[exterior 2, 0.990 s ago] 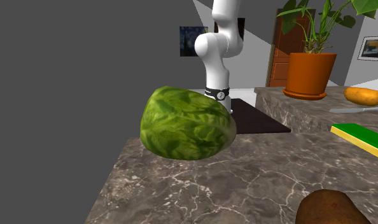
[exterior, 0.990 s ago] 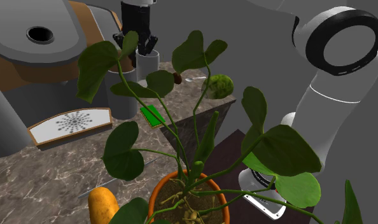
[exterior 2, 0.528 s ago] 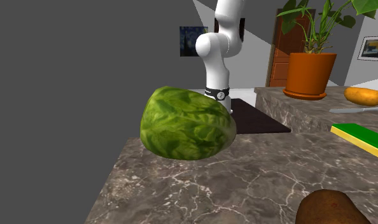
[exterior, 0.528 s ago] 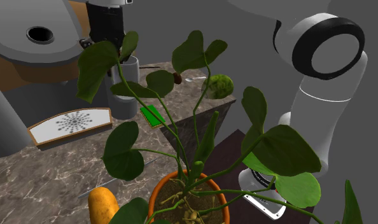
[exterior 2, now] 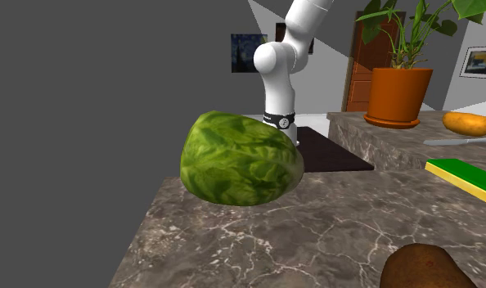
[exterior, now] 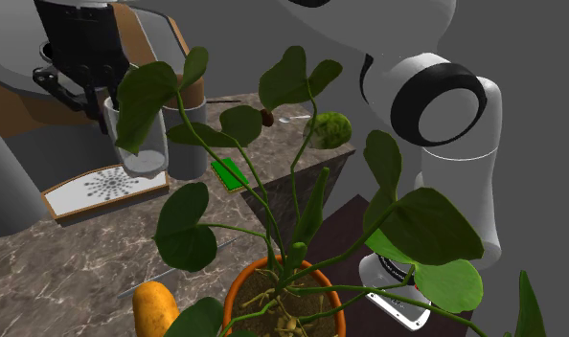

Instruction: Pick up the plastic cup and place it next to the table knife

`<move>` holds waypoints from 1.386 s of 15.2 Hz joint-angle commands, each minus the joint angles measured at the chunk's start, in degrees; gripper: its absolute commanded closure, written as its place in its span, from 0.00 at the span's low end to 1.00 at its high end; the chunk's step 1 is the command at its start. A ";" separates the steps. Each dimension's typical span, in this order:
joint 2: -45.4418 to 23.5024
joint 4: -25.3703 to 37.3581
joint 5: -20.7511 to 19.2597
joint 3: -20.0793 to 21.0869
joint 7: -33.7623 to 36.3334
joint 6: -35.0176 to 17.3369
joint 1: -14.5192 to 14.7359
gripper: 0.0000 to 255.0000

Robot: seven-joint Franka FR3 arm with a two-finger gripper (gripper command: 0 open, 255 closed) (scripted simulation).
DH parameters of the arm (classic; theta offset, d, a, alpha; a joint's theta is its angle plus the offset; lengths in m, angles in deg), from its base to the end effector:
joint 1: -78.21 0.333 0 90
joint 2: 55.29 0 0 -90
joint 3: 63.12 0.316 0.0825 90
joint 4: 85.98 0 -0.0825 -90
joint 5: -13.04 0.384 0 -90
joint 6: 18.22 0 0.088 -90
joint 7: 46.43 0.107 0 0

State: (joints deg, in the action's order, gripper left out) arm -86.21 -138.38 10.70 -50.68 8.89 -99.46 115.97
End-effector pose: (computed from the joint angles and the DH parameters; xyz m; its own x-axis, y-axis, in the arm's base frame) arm 0.4796 0.4922 0.5834 0.9898 -0.1224 -0.0728 -0.1240 -0.9921 -0.0184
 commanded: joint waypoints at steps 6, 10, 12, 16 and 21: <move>0.07 -5.26 -0.02 0.13 0.80 -5.24 0.35 1.00; 1.45 -10.64 0.23 0.15 0.63 -9.22 -0.15 1.00; 1.93 -12.96 0.32 0.15 0.55 -11.06 -0.34 1.00; 2.57 -17.07 0.43 0.14 0.41 -14.52 -0.63 1.00; 2.87 -21.42 0.49 0.09 0.27 -18.55 -0.89 1.00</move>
State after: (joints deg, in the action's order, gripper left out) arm -83.29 -159.16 11.19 -50.54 9.31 -117.27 115.21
